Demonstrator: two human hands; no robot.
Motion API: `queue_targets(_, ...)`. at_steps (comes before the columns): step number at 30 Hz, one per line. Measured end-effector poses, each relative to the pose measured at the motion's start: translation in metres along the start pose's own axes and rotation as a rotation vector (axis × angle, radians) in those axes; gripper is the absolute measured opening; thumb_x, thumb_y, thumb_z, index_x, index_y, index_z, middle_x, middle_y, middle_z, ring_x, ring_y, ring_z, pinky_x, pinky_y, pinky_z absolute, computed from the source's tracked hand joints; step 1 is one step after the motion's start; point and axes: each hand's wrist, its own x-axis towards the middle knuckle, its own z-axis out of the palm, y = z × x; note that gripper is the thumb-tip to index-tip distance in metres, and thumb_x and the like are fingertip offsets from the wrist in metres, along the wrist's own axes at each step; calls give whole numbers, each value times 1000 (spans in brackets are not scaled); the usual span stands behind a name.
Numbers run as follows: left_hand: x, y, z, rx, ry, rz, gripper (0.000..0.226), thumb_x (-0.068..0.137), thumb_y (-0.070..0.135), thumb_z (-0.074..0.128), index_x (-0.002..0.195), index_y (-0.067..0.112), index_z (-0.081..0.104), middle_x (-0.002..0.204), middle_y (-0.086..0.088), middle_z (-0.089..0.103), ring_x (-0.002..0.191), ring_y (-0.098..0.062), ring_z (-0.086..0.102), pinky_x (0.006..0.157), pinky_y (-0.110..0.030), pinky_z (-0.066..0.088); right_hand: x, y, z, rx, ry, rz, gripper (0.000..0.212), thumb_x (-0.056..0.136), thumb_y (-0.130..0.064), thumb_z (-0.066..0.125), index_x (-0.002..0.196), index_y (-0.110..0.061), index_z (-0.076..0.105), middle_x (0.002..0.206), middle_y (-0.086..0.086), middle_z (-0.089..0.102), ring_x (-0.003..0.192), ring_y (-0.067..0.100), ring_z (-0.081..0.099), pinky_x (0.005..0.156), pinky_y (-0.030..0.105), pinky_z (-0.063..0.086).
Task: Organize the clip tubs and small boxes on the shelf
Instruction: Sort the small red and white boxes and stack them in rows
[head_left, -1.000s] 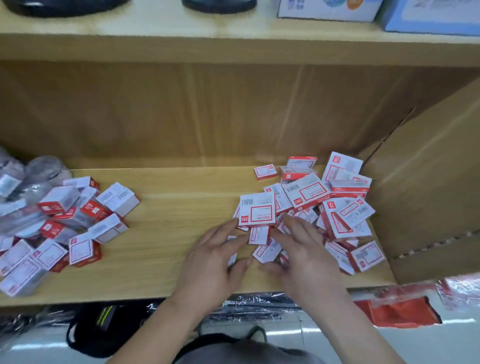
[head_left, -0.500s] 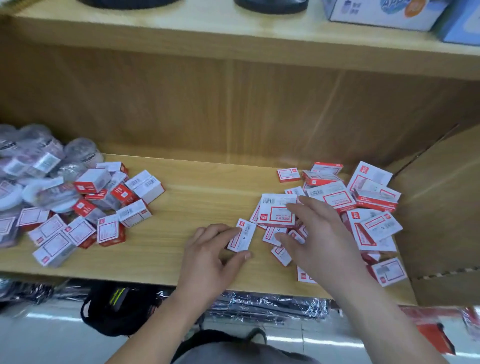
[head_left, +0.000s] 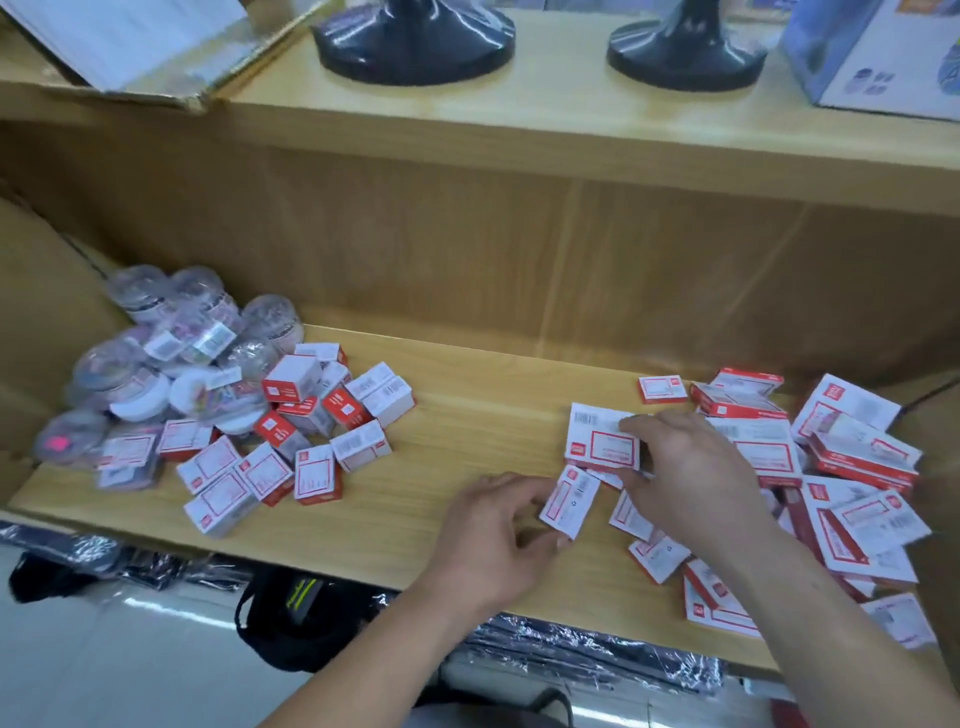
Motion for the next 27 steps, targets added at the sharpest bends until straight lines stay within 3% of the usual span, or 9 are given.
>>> queue_targets(4,-13,-14,-33,-13,81,-4,38,82,30,71,121,30,69,117,22,65,111,2,59,98,-26,49,5,-43,-11,145,101,-16,39,85,-38,73,121,-27,69,116,-5,65,113,24,61,83,36,51)
queue_targets(7,-23,-34,-67,94,240,-94,48,85,31,67,133,23,64,125,15,61,119,-6,56,103,-20,44,12,-95,5,443,36,-106,40,86,-43,72,124,-32,66,119,-15,62,113,12,59,87,31,50)
queue_targets(11,-45,-47,-98,96,287,-150,52,88,28,65,140,25,57,135,15,60,124,-4,56,100,-8,38,30,-154,41,658,-69,-143,68,83,-42,74,145,-30,48,140,-13,52,122,11,57,99,34,50)
queue_targets(15,-58,-59,-113,53,317,-156,62,88,21,66,144,40,48,127,23,62,107,-1,62,87,-14,49,43,-188,59,732,-173,-181,97,76,-48,81,155,-29,29,152,-11,40,132,13,51,107,40,46)
queue_targets(19,-52,-73,-121,-1,318,-153,60,85,17,66,138,41,52,112,17,63,100,-5,63,87,-30,53,53,-207,65,674,-132,-198,92,79,-41,82,155,-28,30,145,-9,45,126,14,55,103,40,48)
queue_targets(23,-40,-81,-124,-36,281,-149,61,84,19,64,141,38,52,114,17,60,99,-6,62,87,-31,54,67,-215,74,659,-99,-179,75,84,-31,79,149,-25,42,138,-5,52,119,20,59,102,41,48)
queue_targets(27,-31,-86,-128,-74,276,-144,53,87,20,64,139,28,58,119,14,64,102,-2,63,90,-34,54,73,-221,71,671,-98,-144,69,89,-25,74,150,-28,42,134,-2,58,110,22,62,98,34,48)
